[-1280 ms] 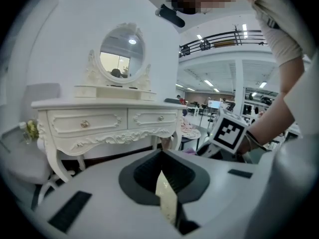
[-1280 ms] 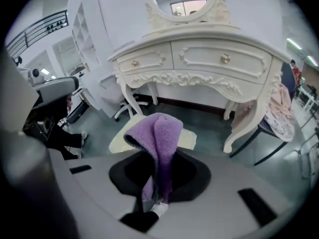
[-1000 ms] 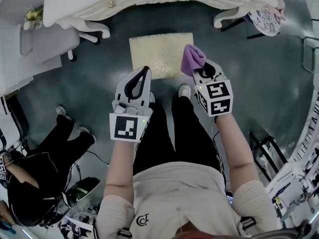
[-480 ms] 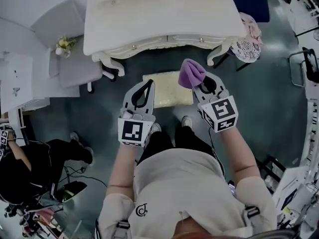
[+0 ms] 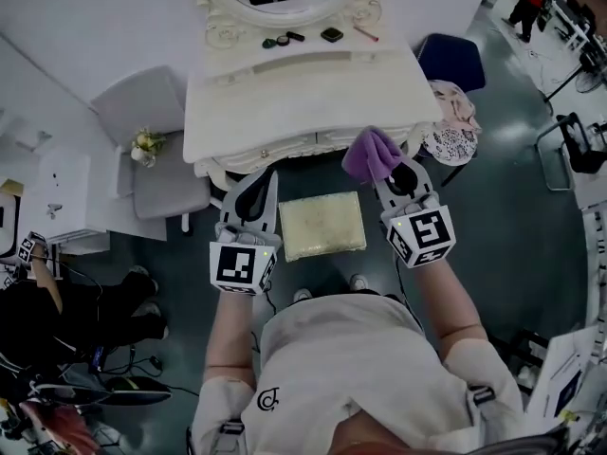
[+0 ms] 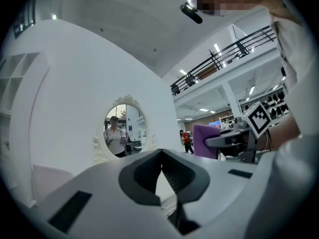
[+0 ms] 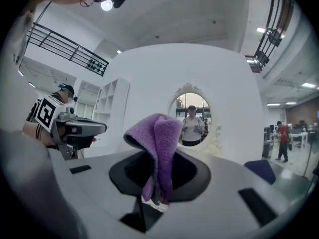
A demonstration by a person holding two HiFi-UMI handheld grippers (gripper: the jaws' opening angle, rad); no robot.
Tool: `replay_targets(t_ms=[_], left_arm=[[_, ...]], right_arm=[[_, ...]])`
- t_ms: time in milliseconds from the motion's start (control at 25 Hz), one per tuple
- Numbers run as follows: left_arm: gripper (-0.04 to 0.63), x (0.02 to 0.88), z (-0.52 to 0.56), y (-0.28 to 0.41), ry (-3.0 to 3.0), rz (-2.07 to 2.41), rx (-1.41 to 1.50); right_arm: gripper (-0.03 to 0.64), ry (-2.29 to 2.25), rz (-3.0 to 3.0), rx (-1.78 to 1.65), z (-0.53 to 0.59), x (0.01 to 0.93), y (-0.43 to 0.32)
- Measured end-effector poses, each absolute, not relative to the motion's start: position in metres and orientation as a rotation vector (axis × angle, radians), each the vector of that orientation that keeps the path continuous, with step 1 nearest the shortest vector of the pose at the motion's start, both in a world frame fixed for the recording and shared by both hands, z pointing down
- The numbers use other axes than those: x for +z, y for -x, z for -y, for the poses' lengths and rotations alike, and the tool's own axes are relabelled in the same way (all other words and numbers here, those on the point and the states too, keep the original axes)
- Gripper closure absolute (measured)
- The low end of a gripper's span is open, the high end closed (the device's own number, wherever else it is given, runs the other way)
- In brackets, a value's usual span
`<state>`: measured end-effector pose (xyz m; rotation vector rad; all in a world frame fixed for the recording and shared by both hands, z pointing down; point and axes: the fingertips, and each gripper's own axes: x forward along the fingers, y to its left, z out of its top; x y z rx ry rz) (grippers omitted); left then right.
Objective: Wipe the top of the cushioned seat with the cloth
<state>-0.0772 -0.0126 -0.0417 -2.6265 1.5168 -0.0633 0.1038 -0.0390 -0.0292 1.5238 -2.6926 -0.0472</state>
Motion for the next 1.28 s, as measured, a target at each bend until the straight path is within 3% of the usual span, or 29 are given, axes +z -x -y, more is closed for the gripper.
replay_targets(t_ms=[1280], left_arm=[[0.581,-0.044,0.001,0.051,2.653,-1.376,-0.042]], right_arm=[[0.543,-1.468,2.693,-0.165,0.034,-0.017,-0.102]])
